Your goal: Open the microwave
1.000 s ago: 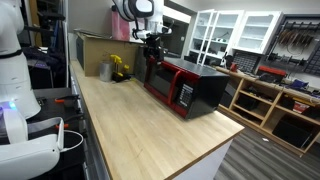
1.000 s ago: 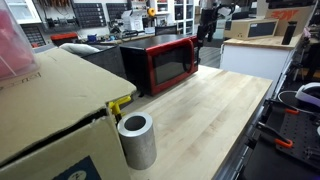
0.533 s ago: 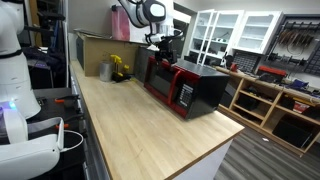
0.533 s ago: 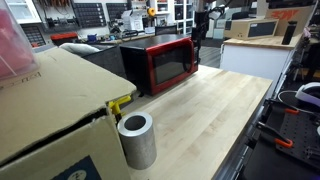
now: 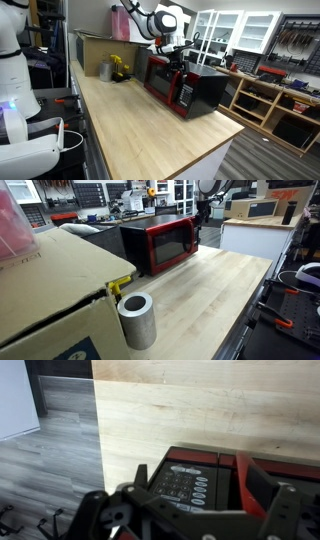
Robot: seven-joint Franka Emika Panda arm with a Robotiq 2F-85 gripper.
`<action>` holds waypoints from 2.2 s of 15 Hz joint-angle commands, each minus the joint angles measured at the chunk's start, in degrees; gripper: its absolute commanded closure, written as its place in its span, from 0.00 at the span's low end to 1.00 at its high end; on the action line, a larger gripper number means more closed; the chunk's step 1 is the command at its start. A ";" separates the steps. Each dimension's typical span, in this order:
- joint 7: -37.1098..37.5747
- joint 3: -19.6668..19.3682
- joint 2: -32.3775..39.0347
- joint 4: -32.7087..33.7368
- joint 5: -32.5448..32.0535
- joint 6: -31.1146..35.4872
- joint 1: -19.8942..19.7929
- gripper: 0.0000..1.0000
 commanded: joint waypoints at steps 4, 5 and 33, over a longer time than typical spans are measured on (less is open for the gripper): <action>-2.85 3.11 4.05 6.47 9.23 -5.73 -1.96 0.00; -3.11 3.46 4.54 7.45 10.60 -6.63 -2.14 0.00; -0.32 4.71 -4.40 -7.89 12.54 1.37 -0.22 0.92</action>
